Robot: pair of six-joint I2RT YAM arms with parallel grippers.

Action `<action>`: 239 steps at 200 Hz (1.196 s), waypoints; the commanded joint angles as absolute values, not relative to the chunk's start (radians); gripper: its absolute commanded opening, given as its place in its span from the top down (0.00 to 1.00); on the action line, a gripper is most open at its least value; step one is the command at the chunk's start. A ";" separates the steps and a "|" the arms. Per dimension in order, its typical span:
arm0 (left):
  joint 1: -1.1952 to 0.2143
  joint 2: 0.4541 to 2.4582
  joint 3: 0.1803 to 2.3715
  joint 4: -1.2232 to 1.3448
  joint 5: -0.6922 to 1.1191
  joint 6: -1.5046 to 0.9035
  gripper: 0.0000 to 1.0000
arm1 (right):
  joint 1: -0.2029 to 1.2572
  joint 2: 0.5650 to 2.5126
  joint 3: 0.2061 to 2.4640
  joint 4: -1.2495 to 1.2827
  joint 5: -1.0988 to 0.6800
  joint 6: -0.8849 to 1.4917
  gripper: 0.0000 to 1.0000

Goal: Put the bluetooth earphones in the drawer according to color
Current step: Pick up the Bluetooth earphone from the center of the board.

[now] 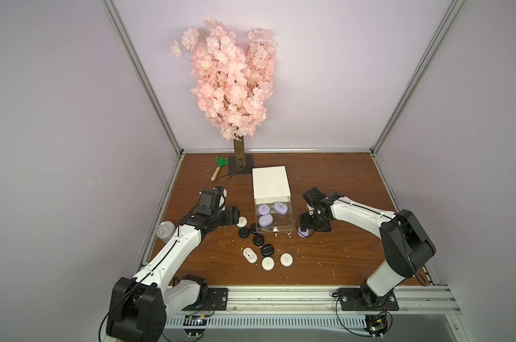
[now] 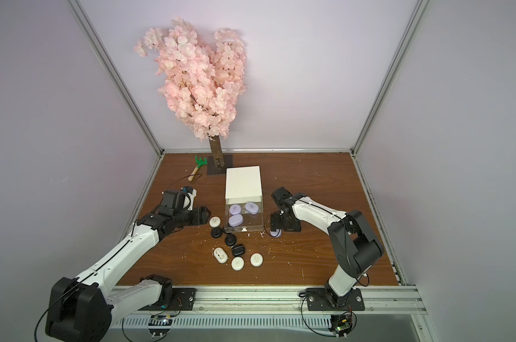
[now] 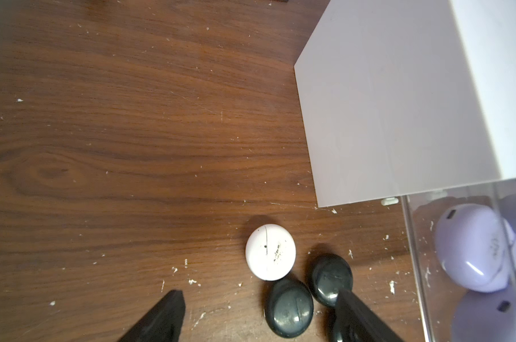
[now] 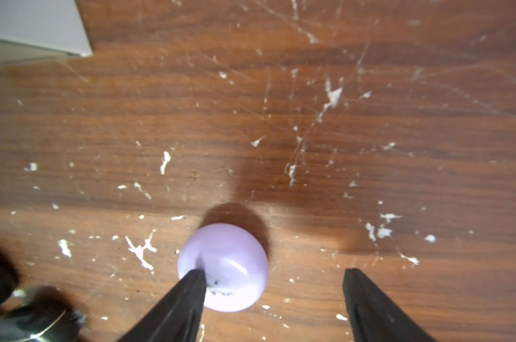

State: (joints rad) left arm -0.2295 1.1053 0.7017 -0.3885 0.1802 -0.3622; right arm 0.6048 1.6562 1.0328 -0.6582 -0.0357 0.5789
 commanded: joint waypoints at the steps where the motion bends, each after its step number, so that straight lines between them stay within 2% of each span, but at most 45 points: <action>1: -0.221 1.089 0.695 -0.391 0.186 -0.351 0.16 | 0.620 1.633 1.031 -0.668 -0.089 0.563 0.19; 59: -0.220 1.092 0.696 -0.391 0.188 -0.351 0.16 | 0.642 1.655 1.034 -0.671 -0.090 0.566 0.19; 144: -0.221 1.095 0.696 -0.390 0.187 -0.351 0.16 | 0.672 1.714 1.063 -0.672 -0.059 0.576 0.24; 210: -0.220 1.095 0.696 -0.390 0.187 -0.351 0.16 | 0.683 1.727 1.089 -0.700 0.040 0.597 0.24; 239: -0.220 1.094 0.696 -0.389 0.188 -0.351 0.15 | 0.683 1.735 1.095 -0.713 0.071 0.597 0.28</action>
State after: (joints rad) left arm -0.2291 1.1049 0.7017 -0.3882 0.1802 -0.3622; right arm 0.6796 1.7252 1.0637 -0.6712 0.0132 0.5842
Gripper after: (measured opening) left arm 0.844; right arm 0.734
